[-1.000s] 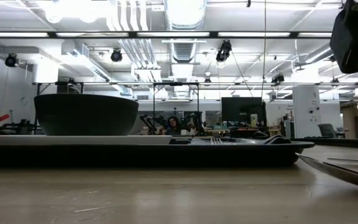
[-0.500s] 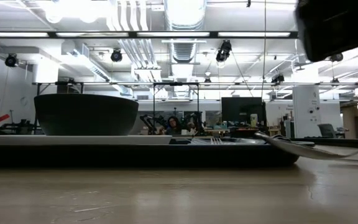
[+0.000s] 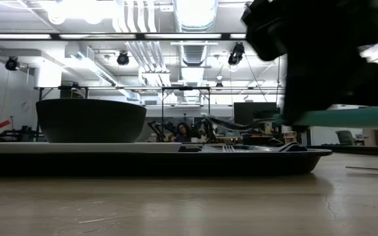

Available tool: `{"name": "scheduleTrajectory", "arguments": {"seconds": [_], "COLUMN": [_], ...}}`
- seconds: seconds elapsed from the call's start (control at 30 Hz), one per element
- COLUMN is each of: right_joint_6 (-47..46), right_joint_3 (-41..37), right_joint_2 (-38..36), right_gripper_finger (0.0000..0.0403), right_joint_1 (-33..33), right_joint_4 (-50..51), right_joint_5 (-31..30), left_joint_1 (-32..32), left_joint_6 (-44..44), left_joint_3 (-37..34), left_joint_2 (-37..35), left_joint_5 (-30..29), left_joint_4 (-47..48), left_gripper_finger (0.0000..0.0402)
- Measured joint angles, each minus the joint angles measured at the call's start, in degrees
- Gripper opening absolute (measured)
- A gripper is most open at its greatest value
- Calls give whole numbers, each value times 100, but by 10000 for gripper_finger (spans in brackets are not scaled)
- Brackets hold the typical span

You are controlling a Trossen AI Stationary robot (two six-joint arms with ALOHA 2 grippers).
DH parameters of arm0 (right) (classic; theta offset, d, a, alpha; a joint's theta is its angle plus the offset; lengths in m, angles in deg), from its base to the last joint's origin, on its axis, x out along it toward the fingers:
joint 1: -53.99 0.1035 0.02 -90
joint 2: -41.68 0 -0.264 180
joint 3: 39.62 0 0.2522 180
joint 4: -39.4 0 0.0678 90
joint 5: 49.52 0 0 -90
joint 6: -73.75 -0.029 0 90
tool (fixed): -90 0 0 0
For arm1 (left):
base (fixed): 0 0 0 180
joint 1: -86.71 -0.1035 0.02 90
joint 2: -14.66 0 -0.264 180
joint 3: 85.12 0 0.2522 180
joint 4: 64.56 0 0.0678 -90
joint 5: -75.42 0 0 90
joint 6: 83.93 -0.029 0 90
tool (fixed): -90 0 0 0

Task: Set up tray
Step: Put the blue spoon on the gray napkin

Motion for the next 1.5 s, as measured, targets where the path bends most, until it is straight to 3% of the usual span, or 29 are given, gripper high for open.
{"name": "scheduleTrajectory", "arguments": {"seconds": [0.5,0.83,1.2,1.5], "right_joint_6": [-629,-1403,-1648,-2206], "right_joint_3": [-13,24,858,1495], "right_joint_2": [-9,235,832,828], "right_gripper_finger": [24,24,24,24], "right_joint_1": [-1107,-1433,-1527,-1559], "right_joint_4": [154,246,358,1674], "right_joint_5": [-111,-220,-643,-1096], "left_joint_1": [0,-1,1,-1], "left_joint_6": [0,0,-1,-1], "left_joint_3": [1,1,2,1], "left_joint_2": [0,-1,0,0], "left_joint_5": [1,1,2,0], "left_joint_4": [0,-1,-1,1], "left_gripper_finger": [121,120,121,121]}}
